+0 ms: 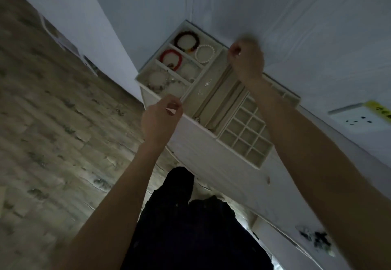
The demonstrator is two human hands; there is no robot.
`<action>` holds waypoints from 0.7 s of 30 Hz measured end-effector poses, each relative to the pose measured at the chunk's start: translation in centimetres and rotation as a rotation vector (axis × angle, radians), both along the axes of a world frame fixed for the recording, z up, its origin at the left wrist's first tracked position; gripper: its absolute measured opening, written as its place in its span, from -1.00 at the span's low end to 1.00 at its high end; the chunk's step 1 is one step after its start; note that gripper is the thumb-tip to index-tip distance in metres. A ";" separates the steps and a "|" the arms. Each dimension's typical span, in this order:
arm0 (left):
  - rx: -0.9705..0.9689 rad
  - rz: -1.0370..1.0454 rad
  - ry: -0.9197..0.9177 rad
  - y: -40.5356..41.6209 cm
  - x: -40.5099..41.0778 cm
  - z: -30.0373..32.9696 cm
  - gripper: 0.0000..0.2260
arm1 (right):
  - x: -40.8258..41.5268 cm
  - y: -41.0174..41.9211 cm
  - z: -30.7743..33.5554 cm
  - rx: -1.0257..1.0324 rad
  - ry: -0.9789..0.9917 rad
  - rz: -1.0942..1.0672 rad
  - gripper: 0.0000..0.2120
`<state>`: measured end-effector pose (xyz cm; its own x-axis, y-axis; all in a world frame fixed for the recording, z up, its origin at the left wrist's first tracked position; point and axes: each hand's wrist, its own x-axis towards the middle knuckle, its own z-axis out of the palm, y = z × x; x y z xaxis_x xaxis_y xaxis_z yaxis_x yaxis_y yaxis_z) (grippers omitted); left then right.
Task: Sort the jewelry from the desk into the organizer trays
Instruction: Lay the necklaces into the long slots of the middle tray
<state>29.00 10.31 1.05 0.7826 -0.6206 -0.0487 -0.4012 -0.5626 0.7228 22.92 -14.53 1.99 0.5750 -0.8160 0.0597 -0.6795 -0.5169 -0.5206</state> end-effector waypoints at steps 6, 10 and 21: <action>0.128 -0.208 -0.237 -1.0 0.4 -0.8 -0.95 | 1.4 -0.1 -1.2 -0.228 0.195 0.160 -0.80; 0.194 -0.215 -0.397 -1.1 0.4 -1.0 -0.91 | 1.8 -0.2 -1.8 -0.301 0.254 0.203 -0.77; 0.277 -0.418 -0.686 -0.7 0.9 -2.7 -0.78 | -0.8 -0.5 -4.1 -0.344 0.287 0.335 -0.53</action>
<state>29.93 9.59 -1.61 0.4031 -0.9011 0.1601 -0.9147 -0.3913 0.1010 22.08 -14.99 -2.14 0.8318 -0.5471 0.0935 -0.5386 -0.8363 -0.1024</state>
